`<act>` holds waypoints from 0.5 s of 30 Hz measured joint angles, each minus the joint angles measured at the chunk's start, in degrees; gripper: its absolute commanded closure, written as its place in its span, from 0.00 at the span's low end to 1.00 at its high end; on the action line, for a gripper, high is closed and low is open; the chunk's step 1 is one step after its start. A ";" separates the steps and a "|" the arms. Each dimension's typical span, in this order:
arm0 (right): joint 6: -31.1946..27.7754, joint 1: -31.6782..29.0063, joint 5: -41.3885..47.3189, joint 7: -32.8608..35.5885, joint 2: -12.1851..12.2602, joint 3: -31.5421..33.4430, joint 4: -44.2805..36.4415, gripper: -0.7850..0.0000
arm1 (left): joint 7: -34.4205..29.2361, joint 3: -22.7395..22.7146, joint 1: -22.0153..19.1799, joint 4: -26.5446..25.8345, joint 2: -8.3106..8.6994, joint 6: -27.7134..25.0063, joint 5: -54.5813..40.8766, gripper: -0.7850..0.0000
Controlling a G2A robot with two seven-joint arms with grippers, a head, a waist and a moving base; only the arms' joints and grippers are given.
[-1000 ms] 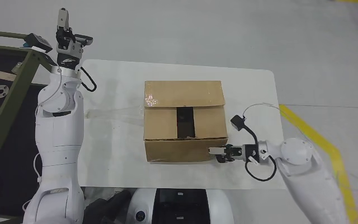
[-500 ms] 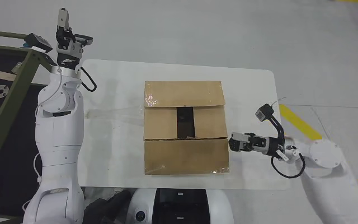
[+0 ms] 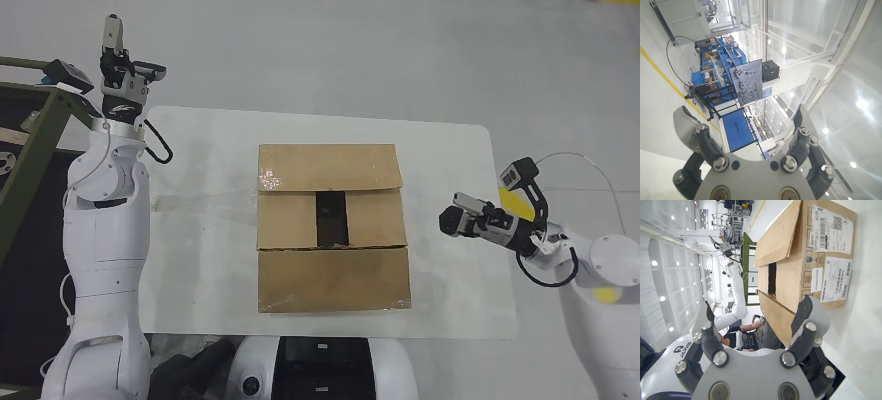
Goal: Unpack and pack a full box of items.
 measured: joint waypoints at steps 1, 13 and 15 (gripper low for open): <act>0.00 0.40 0.10 -0.15 -0.01 -0.21 0.54 0.00 | 0.00 0.00 0.00 0.00 0.00 0.00 0.00 0.00; -0.08 0.99 -0.25 -0.45 0.00 -0.55 1.37 0.00 | 0.00 0.00 0.00 0.00 0.00 0.00 0.00 0.00; -0.08 0.99 -0.25 -0.45 0.00 -0.55 1.37 0.00 | 0.00 0.00 0.00 0.00 0.00 0.00 0.00 0.00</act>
